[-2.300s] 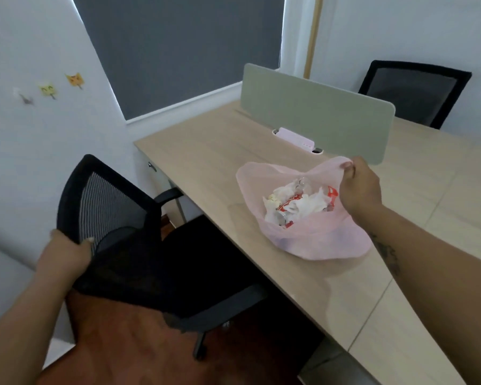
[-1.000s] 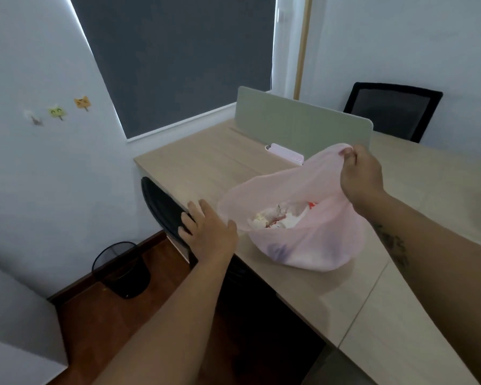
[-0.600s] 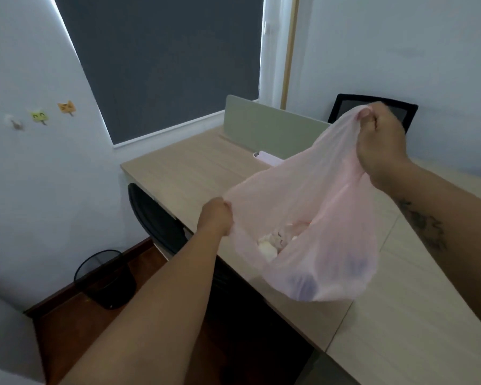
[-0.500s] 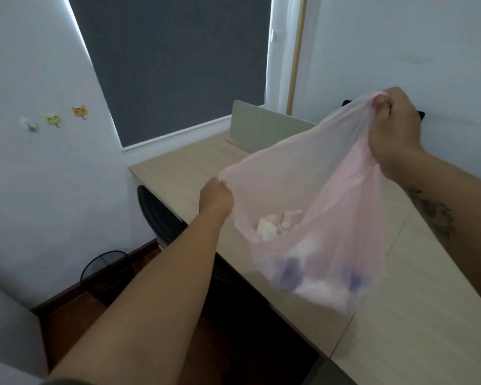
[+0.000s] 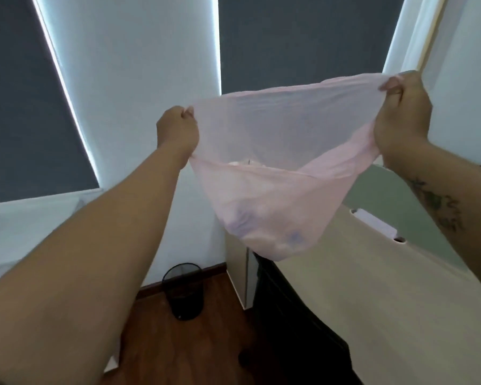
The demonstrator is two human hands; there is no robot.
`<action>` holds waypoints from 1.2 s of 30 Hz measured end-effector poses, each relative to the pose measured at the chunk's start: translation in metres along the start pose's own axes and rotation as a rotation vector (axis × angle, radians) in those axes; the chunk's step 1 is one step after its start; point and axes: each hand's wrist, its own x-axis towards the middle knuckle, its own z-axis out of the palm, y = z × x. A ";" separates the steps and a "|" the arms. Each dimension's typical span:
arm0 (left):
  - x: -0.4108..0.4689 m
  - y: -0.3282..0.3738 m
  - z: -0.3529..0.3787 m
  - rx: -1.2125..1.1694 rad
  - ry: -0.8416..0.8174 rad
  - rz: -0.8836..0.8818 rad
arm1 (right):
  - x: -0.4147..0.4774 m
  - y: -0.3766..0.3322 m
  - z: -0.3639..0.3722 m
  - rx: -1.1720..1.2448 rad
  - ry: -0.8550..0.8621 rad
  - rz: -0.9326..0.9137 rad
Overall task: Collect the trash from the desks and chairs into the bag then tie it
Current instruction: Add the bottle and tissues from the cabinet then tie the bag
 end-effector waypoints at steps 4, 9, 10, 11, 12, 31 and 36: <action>0.060 -0.052 -0.109 0.093 0.145 0.014 | -0.024 -0.067 0.097 0.075 -0.116 -0.058; 0.112 -0.142 -0.265 0.515 0.189 0.039 | -0.094 -0.139 0.242 0.061 -0.452 -0.100; 0.121 -0.163 -0.299 0.574 0.208 0.024 | -0.113 -0.157 0.273 0.094 -0.455 -0.088; 0.128 -0.184 -0.333 0.631 0.233 0.010 | -0.134 -0.176 0.303 0.130 -0.460 -0.077; 0.135 -0.205 -0.366 0.678 0.248 -0.011 | -0.157 -0.196 0.332 0.157 -0.487 -0.076; 0.248 -0.460 -0.722 0.965 0.669 -0.210 | -0.504 -0.456 0.735 0.625 -1.396 -0.181; 0.323 -0.499 -0.751 1.033 0.684 -0.201 | -0.550 -0.492 0.822 0.757 -1.543 -0.148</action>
